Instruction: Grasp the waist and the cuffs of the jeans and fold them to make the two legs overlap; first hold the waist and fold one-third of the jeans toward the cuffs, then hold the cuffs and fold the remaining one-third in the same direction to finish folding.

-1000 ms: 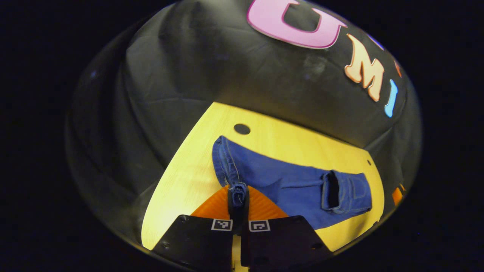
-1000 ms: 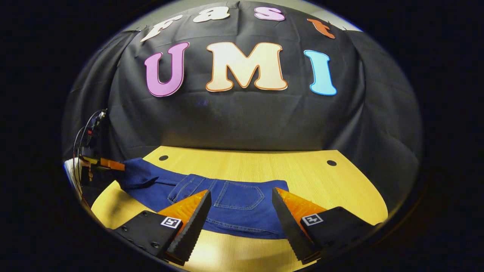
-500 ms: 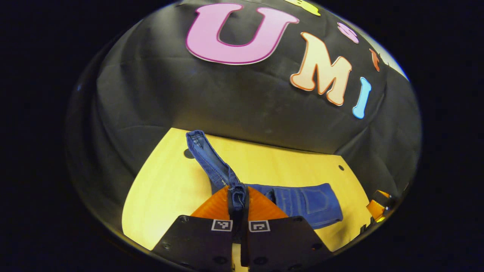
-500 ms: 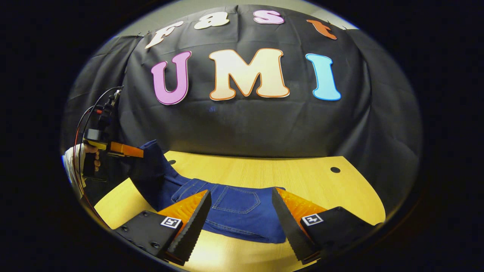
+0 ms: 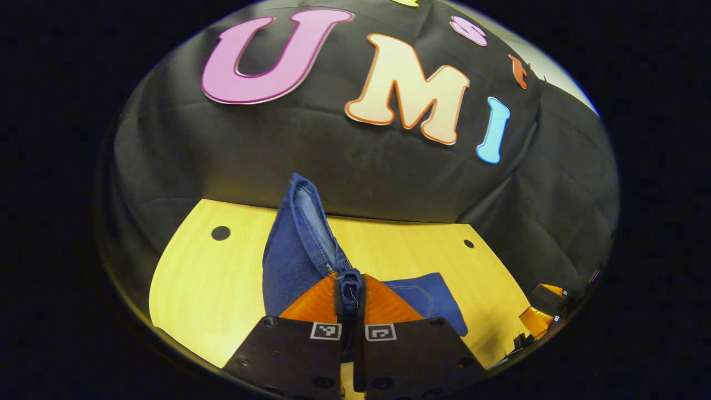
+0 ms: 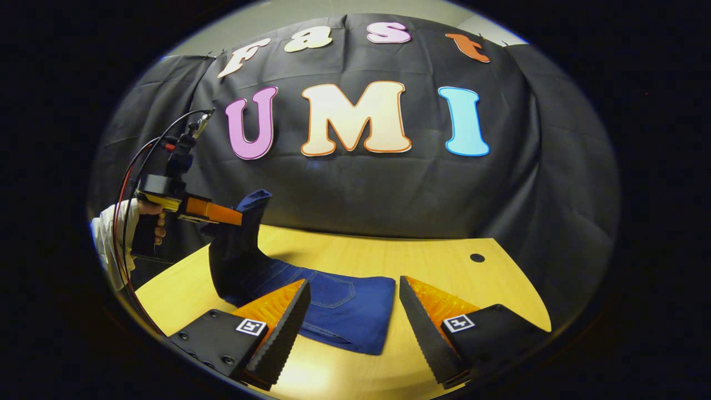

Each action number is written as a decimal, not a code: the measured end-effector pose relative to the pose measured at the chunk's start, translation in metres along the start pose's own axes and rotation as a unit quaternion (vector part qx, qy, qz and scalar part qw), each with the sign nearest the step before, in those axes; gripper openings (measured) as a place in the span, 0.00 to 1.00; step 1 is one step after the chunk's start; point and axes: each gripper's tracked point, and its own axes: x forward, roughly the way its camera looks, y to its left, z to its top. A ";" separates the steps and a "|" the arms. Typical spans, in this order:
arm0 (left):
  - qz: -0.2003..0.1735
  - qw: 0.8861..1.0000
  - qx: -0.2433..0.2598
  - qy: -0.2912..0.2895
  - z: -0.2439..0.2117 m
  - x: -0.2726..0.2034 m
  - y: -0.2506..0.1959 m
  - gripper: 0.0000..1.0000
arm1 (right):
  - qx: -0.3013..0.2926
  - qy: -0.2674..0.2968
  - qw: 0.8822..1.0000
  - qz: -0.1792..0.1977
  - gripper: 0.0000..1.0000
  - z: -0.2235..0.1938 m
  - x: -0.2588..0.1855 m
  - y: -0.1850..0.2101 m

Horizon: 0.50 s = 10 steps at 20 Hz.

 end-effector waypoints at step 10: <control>0.019 0.999 0.010 0.046 -0.060 0.059 -0.065 0.04 | -0.005 0.004 1.000 -0.018 0.99 -0.005 -0.021 -0.059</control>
